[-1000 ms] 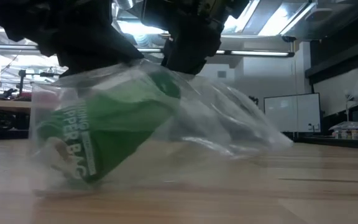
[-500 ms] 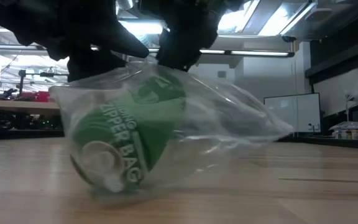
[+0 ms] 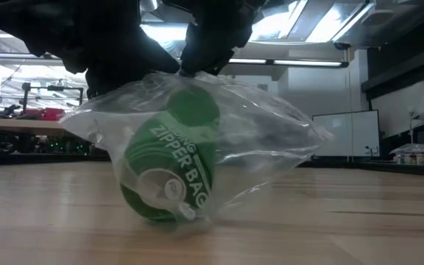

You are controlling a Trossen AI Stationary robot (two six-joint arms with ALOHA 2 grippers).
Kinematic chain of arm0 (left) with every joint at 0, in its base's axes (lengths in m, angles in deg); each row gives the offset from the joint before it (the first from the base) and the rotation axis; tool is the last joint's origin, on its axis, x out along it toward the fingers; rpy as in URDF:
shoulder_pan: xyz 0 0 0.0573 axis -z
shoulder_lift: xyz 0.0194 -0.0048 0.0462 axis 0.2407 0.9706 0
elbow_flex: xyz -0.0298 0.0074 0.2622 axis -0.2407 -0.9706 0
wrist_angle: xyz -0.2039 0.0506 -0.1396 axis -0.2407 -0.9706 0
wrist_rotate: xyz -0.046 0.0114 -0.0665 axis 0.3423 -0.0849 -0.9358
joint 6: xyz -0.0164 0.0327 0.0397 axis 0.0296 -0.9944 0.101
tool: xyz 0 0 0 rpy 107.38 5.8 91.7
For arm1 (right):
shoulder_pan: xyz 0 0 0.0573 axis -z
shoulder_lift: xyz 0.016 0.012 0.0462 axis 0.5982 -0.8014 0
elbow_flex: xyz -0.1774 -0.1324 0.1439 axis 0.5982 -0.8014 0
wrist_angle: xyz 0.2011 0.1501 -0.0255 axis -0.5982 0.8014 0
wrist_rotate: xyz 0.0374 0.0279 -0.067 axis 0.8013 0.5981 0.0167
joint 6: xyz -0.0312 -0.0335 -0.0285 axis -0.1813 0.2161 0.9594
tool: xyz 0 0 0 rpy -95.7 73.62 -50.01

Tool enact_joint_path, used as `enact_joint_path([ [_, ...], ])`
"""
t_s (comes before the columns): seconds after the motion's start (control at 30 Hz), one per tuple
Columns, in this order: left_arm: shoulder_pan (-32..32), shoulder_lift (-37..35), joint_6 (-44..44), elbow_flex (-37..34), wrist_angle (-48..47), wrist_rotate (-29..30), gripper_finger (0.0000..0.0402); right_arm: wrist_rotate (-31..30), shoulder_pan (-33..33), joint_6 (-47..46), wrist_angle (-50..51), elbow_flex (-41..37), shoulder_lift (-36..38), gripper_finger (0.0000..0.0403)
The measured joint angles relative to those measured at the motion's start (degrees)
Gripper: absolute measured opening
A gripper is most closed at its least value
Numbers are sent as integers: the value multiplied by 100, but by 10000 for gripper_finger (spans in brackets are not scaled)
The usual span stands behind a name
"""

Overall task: Roll bandage
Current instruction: Close the transparent zip bag

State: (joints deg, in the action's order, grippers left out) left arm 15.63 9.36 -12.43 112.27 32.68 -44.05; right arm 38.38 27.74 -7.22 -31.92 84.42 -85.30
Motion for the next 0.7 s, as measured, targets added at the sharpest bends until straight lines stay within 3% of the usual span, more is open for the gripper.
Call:
enact_joint_path([
  [0.13,2,0,-144,0,25,-21,29,-6,1,-2,18,0,0,18],
  [0.2,2,0,-138,0,30,-19,9,-5,2,-1,29,0,0,18],
  [0.7,7,9,-303,0,281,680,0,10,6,-9,471,9,20,18],
])
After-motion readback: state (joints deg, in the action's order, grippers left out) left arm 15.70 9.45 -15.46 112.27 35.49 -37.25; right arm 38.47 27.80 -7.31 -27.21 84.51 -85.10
